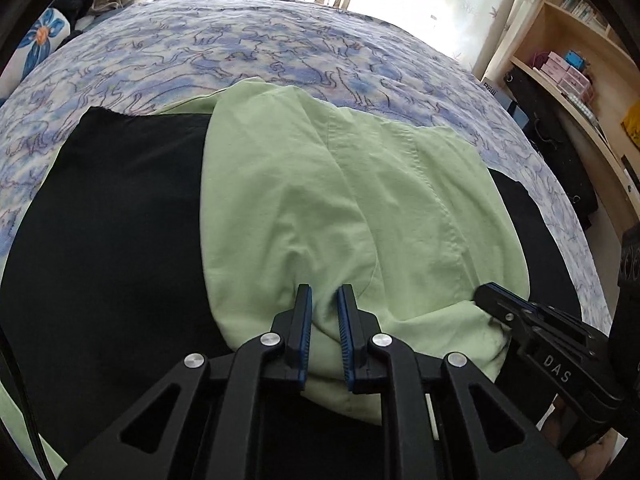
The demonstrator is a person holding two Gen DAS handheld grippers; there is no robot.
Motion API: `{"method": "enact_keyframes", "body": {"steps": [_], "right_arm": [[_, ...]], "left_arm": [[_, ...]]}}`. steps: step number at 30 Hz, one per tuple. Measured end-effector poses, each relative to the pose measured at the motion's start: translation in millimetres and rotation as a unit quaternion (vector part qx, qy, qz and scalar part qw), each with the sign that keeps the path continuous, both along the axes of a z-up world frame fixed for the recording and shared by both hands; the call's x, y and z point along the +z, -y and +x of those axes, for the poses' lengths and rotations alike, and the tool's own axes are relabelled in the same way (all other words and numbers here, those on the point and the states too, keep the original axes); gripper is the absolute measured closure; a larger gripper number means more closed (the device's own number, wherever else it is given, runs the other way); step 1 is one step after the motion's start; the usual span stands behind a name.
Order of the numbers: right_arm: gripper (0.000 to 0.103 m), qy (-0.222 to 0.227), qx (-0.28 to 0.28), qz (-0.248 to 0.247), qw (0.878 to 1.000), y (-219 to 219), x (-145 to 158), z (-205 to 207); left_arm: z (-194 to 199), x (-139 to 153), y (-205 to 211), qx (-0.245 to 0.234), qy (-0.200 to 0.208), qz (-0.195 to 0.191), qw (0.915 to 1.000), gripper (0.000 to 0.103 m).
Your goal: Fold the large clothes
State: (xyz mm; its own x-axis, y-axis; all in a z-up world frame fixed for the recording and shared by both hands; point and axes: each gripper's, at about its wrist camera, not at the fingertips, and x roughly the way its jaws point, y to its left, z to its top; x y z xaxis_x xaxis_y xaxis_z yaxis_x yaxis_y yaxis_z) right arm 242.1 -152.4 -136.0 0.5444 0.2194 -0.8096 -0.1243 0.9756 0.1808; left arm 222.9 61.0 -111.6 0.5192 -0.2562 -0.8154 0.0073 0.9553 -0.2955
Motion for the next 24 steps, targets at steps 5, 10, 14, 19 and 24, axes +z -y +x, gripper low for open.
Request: {"method": "enact_keyframes", "body": {"steps": [5,10,14,19,24], "right_arm": [[0.103,-0.007,-0.009,0.019,1.000,9.0,-2.7,-5.3],[0.102,-0.004,-0.008,-0.017,1.000,-4.1,0.9,-6.2],[0.099,-0.014,-0.017,0.004,1.000,-3.3,9.8,-11.7],[0.099,-0.002,-0.011,0.020,1.000,-3.0,34.9,-33.9],[0.099,0.035,0.001,0.030,0.999,-4.2,74.9,-66.8]], "left_arm": [[-2.4,-7.1,-7.4,0.006,-0.001,-0.022,0.9997,0.091],[-4.5,-4.7,0.3,0.009,0.002,0.006,0.9999,0.091],[-10.3,4.8,2.7,0.020,-0.003,0.022,0.9995,0.090],[-34.0,29.3,3.7,0.026,0.003,0.033,0.9991,0.090],[-69.9,61.1,4.1,0.026,0.012,0.035,0.9990,0.090]]}}
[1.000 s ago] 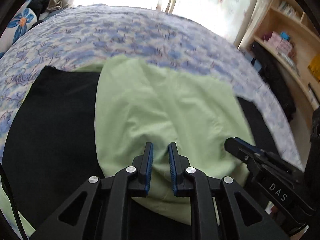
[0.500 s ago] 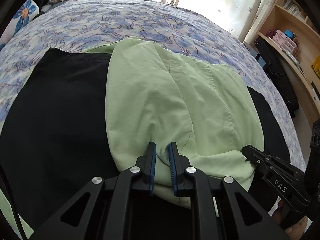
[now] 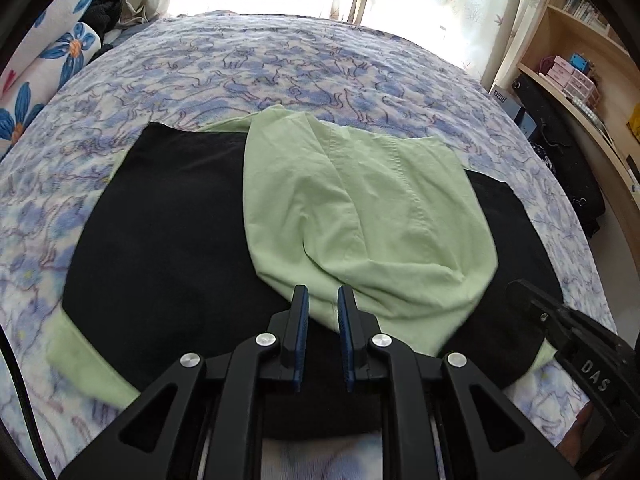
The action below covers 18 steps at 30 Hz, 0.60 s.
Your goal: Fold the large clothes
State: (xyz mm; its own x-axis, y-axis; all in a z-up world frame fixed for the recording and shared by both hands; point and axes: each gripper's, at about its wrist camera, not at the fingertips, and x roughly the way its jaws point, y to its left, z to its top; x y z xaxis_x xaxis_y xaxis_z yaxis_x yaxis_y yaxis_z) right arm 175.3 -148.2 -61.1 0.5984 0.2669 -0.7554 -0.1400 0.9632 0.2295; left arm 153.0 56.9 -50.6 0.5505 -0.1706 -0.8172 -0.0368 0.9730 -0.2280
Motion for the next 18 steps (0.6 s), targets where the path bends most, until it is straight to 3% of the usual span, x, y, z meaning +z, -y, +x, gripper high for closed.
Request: {"method": "enact_keyframes", "body": {"steps": [11,18], "right_arm": [[0.099,0.109,0.031,0.007,0.994,0.1,92.3,-97.6],[0.099,0.145,0.040,0.008,0.989,3.2,113.2,-150.9]], "left_arm": [[-89.7,61.8,-7.8,0.001,0.039,-0.001,0.9992,0.083],[-136.1,73.2,-19.7,0.009,0.048,-0.004,0.9988,0.074]]}}
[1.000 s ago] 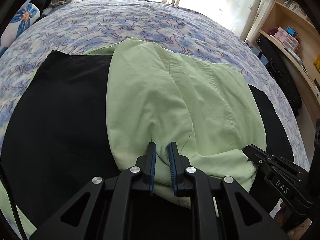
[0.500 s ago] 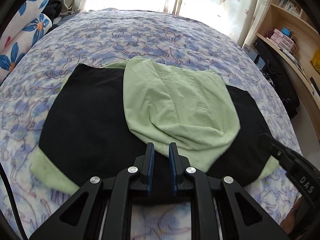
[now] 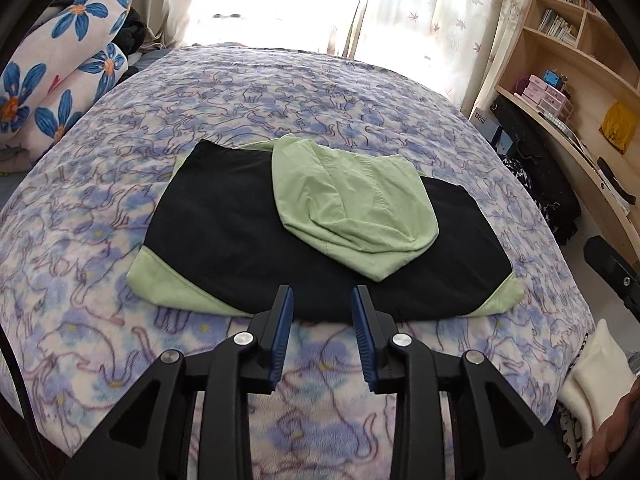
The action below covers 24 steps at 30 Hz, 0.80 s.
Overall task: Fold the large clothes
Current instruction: 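Move the left gripper to the bundle's side edge and grasp it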
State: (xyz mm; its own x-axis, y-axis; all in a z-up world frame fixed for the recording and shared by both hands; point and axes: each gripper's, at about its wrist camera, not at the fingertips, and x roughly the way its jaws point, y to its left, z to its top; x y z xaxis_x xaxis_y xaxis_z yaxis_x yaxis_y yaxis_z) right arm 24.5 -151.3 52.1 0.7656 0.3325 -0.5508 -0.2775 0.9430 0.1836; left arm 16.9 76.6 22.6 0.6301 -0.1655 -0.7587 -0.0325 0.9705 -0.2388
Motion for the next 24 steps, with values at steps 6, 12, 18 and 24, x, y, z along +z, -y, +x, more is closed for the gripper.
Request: {"method": "enact_keyframes", "body": {"steps": [6,12,18,24], "right_arm": [[0.099,0.005,-0.008,-0.035,0.999,-5.6,-16.0,-24.1],[0.099,-0.003,-0.012,-0.074,0.997,-19.9,-52.0,-25.6],[0.099,-0.014,-0.008,-0.053,0.998,-29.8,-77.2,-9.8],[0.099,-0.041,-0.001,-0.038,0.998,-41.1,-92.3,24.2]], "left_arm": [[-25.2,-11.4,-9.8,0.004,-0.008,-0.008,0.9999,0.073],[-31.0,-38.6,-20.9,0.004,-0.023,-0.024,0.9994,0.063],[-23.8,-77.8,-36.5,0.006,-0.041,-0.069,0.9967,0.049],[-2.1,-126.4,-61.4,0.036,-0.070,-0.136,0.9875,0.045]]}}
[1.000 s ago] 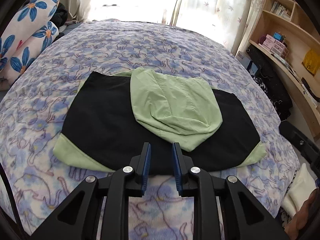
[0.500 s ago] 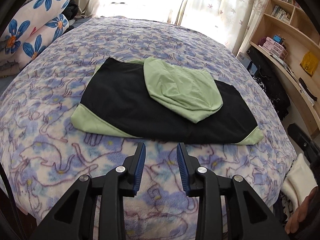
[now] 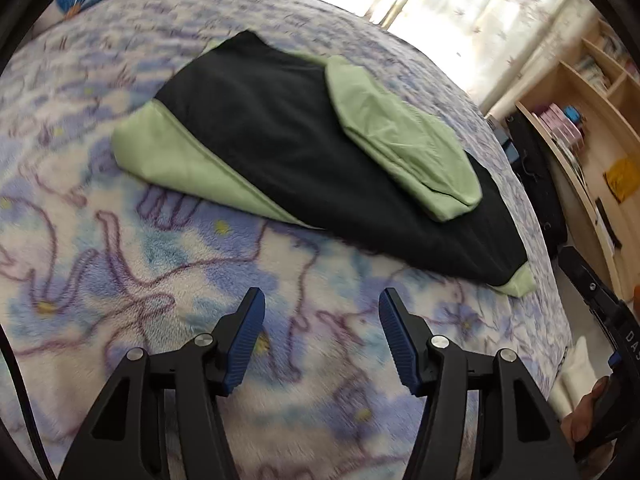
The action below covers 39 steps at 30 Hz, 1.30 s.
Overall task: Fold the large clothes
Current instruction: 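Move the left gripper to the bundle's side edge and grasp it, then lift the side edge and fold it over the bundle with the left gripper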
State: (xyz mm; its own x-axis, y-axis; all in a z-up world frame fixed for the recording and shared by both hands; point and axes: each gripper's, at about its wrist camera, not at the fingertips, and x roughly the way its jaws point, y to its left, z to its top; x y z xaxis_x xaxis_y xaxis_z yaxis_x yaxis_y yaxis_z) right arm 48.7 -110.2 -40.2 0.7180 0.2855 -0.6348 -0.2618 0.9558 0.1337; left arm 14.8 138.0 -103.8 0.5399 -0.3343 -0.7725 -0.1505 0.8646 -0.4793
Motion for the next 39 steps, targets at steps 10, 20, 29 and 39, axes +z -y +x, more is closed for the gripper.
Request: {"method": "enact_keyframes", "body": {"steps": [10,20,29,39], "right_arm": [[0.098,-0.035,-0.002,0.015,0.999,-12.6,-24.8,49.2],[0.098,-0.040,-0.007,0.013,0.999,-18.8,-29.4,105.2],[0.099,-0.078,-0.020,-0.043,0.996,-37.0,-79.6,171.2],[0.098,-0.147,0.013,0.024,0.989,-21.1,-103.2,159.4]], "left_arm": [[53.2,-24.5,-29.1,0.050,0.010,-0.054,0.9972,0.045],[116.9,-32.3,-50.3,0.104,0.030,-0.063,0.9921,0.045],[121.9,-6.8,-47.0,0.146,0.087,0.015,0.9854,0.095],[114.0,100.3,57.1,0.017,0.252,0.157,0.9546,0.098]]}}
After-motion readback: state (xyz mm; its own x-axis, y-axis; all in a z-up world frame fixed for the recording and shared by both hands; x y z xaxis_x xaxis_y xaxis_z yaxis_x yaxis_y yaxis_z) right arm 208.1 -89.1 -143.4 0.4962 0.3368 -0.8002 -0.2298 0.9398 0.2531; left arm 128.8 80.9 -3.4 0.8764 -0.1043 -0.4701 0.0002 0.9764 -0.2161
